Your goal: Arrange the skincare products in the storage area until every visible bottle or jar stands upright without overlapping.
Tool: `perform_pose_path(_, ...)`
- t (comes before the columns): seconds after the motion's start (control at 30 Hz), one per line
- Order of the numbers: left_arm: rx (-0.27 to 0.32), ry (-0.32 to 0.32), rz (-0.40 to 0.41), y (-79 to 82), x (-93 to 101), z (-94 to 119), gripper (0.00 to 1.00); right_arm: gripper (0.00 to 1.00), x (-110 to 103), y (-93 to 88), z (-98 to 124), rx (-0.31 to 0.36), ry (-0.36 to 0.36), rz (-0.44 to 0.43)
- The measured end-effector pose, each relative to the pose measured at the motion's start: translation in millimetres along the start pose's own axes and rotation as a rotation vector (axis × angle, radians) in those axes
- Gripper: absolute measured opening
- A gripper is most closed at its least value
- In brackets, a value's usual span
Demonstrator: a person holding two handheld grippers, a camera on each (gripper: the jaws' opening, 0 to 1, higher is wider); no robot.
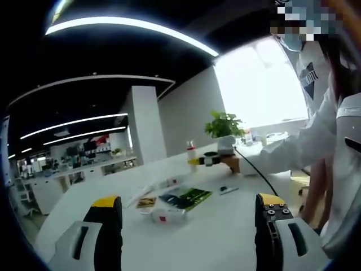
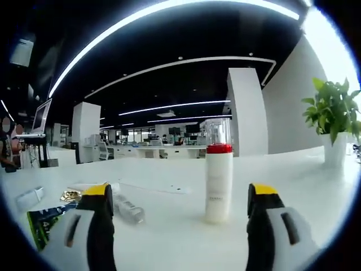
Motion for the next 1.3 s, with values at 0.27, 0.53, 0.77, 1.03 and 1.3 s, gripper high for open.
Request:
perform_pose_path(0.27, 0.004, -0.001, 0.001, -0.3, 2.5, 2, 1.00, 0.99, -18, 1.6, 7, 0.000, 0.041, 0.013)
perform_pose_path(0.53, 0.011, 0.001, 0.001, -0.5, 3.7, 6, 1.00, 0.98, -40, 7.2, 13, 0.006, 0.103, 0.020)
perform_pose_path(0.77, 0.015, 0.006, 0.003, -0.5, 3.3, 9, 1.00, 0.98, -58, 10.0, 18, 0.014, 0.157, 0.025)
perform_pose_path(1.03, 0.022, 0.011, 0.005, 0.2, 2.5, 12, 1.00, 0.98, -69, 14.1, 16, 0.021, 0.205, 0.023)
perform_pose_path(1.3, 0.025, 0.020, 0.003, 0.9, -1.7, 15, 1.00, 0.98, -83, 20.4, 16, 0.042, 0.231, 0.023)
Point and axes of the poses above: the point that each gripper's makers call its tool centre point, and the gripper's own axes: z roughly backward along the fingers, x roughly to its right, y roughly out of its top, the point moved 8 cm from there along z, roughly backward along the fingers, and after that the axes turned 8 degrees about y, right-handed, at the moved point
